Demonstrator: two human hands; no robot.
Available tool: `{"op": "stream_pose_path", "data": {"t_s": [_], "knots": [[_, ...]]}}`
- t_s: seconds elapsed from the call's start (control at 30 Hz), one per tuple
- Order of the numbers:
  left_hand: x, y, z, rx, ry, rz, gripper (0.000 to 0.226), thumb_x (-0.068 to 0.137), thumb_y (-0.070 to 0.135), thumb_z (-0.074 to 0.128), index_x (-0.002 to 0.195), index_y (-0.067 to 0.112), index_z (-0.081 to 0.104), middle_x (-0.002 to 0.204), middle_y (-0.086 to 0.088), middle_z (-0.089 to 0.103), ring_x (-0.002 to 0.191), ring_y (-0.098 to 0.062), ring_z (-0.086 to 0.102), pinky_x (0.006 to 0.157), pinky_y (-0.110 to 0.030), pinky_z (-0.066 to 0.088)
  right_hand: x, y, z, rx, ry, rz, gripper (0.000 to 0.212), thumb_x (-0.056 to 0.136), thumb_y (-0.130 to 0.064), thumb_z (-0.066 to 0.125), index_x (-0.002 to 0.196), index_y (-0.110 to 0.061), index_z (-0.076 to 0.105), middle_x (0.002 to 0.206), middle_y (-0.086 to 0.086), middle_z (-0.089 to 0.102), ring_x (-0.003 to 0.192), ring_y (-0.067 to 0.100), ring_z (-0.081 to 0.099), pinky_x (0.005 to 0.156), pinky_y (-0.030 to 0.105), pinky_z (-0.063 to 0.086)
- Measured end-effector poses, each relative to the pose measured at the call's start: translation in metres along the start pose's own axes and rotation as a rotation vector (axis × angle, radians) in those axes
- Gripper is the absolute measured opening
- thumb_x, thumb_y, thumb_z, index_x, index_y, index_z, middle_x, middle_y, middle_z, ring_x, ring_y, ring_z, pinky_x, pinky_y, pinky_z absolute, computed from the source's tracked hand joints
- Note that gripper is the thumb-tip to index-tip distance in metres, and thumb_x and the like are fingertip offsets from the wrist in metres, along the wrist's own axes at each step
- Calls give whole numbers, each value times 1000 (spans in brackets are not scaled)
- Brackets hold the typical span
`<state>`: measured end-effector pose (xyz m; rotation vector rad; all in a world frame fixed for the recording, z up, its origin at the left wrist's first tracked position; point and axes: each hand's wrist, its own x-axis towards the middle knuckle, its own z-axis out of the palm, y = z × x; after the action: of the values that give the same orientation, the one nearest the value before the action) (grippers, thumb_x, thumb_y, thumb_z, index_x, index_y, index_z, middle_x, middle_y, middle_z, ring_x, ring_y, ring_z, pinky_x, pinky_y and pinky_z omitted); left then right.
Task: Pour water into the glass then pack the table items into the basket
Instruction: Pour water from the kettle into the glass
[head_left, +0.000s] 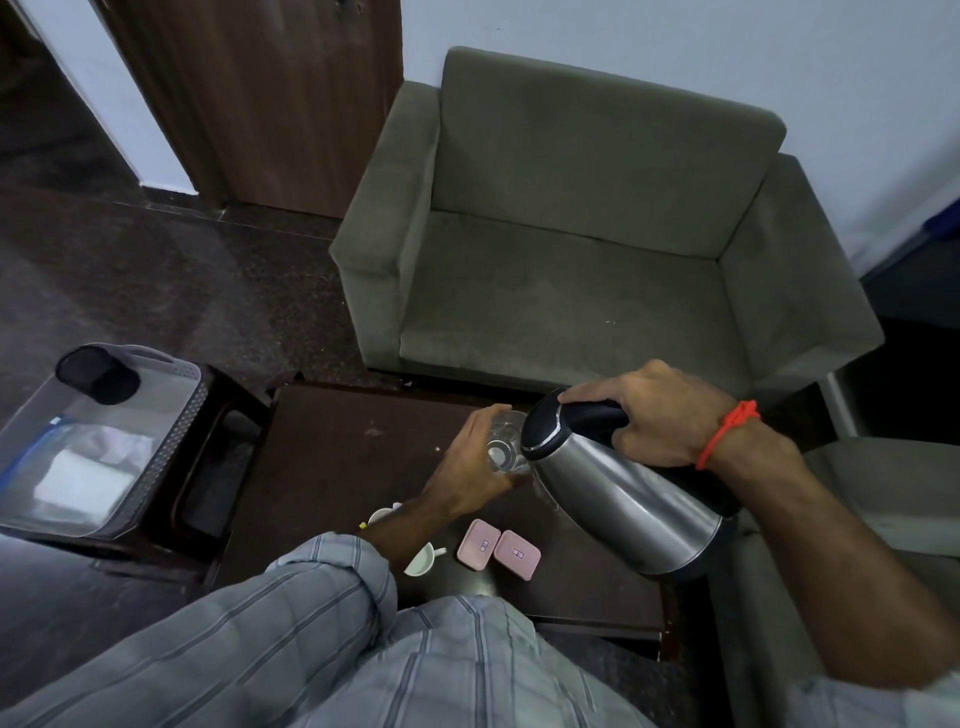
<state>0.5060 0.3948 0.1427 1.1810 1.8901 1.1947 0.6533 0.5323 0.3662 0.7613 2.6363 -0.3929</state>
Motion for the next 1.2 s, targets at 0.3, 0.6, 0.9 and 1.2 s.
{"op": "stream_pose_path", "data": {"t_s": [0.3,0.6,0.9,1.2], "knots": [[-4,-10,8,-2,-19,27,87,66,36,88,143,35,46,139,12,50,128,-1,54,107,-25,48,9,-14,-7,-41,-75,3,77,63,-18,44,124,-64,40,118,-4,71,107,27,66,87,43,60],[-5,-16,10,33,-61,-10,93,62,41,88,144,37,43,137,18,49,122,20,45,95,3,35,20,-21,-12,-41,-110,1,75,59,-16,42,121,-57,53,117,-3,71,107,27,66,89,43,60],[-7,-17,12,23,-77,-31,97,62,38,93,145,33,42,139,16,47,119,26,42,91,6,36,24,-26,-22,-59,-109,1,74,56,-19,41,118,-54,60,106,-2,73,95,25,68,82,39,62],[-13,-18,11,35,-54,-32,93,66,40,94,144,28,45,139,10,51,122,1,54,97,-3,41,18,-30,-32,-76,-147,35,70,66,-11,45,119,-52,63,77,-8,53,57,6,56,61,22,58]]}}
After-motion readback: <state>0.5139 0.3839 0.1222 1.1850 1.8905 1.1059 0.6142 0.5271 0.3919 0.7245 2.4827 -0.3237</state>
